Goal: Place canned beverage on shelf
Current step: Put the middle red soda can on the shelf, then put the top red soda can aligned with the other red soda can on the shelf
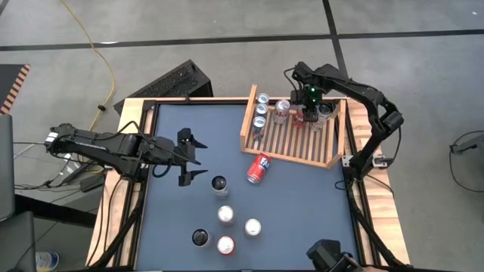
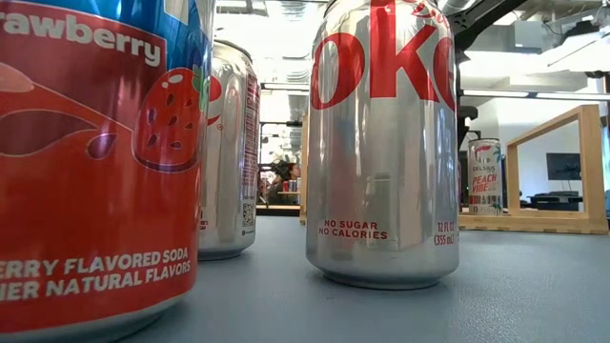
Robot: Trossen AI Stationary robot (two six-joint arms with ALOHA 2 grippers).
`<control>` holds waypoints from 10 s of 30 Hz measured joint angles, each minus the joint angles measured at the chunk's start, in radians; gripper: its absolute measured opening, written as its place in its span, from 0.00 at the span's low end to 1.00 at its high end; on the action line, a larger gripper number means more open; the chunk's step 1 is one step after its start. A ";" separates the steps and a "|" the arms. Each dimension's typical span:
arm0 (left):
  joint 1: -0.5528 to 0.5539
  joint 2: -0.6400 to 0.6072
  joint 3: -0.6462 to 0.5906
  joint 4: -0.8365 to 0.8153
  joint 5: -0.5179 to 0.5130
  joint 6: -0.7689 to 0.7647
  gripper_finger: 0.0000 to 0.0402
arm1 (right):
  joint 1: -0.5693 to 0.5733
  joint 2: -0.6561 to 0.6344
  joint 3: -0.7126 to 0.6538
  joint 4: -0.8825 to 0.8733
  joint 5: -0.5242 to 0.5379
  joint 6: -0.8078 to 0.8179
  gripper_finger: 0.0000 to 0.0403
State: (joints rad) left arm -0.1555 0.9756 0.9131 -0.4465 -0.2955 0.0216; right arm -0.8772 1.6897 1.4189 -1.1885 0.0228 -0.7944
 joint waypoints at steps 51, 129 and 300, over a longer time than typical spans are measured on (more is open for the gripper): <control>0.000 0.000 0.000 0.000 0.000 0.020 0.95 | 0.004 0.000 0.000 0.026 -0.021 -0.191 0.64; 0.000 0.000 0.000 0.010 0.001 0.026 0.95 | 0.201 -0.312 -0.216 0.220 0.026 0.402 0.04; -0.005 0.021 0.000 -0.033 0.153 -0.107 0.95 | 0.893 0.093 -0.182 0.359 0.117 0.315 0.78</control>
State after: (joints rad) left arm -0.1608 0.9962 0.9127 -0.4791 -0.1421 -0.0851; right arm 0.0160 1.7824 1.2369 -0.8291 0.1398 -0.4791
